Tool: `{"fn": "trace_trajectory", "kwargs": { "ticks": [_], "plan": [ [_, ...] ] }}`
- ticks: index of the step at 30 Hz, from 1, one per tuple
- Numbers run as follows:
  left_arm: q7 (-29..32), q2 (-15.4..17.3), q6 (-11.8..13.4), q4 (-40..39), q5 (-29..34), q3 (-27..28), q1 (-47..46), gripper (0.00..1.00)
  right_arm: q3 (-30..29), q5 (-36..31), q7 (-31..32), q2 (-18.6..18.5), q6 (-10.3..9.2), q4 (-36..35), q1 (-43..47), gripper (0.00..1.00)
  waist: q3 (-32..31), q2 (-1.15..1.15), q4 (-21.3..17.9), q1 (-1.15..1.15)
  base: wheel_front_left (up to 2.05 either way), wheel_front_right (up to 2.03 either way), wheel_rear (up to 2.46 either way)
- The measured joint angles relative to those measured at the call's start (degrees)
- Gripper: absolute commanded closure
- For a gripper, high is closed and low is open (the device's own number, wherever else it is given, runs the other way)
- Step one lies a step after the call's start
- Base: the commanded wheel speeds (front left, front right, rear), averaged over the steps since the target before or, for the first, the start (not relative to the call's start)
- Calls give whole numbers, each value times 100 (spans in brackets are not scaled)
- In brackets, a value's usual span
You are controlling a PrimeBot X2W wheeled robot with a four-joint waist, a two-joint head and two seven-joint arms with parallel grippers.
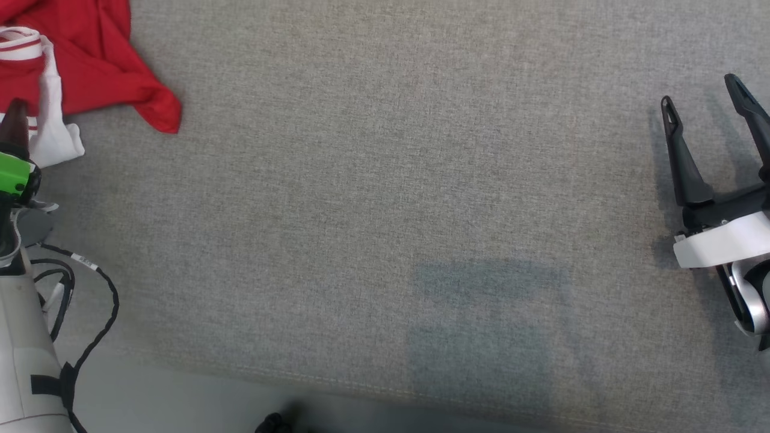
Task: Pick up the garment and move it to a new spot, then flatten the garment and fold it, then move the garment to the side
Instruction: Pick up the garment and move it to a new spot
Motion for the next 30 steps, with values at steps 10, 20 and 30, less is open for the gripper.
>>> {"fn": "trace_trajectory", "kwargs": {
  "ticks": [10, 20, 30],
  "plan": [
    [-296, -164, -62, 582, -127, 71, -397, 100, -174, -10, 22, -162, -1, -141, -65, 0, 418, 0, 18, 0, 0, 0, 0],
    [-371, -290, -1191, 151, -133, -522, -777, 100, 37, 101, -129, 192, 0, 162, -47, 0, 25, 0, 136, 0, 0, 0, 0],
    [-283, -530, -1308, -850, 8, -1513, -798, 100, 356, 358, -236, 799, 0, 550, 115, 0, -603, 0, 171, 0, 0, 0, 0]
  ]
}}
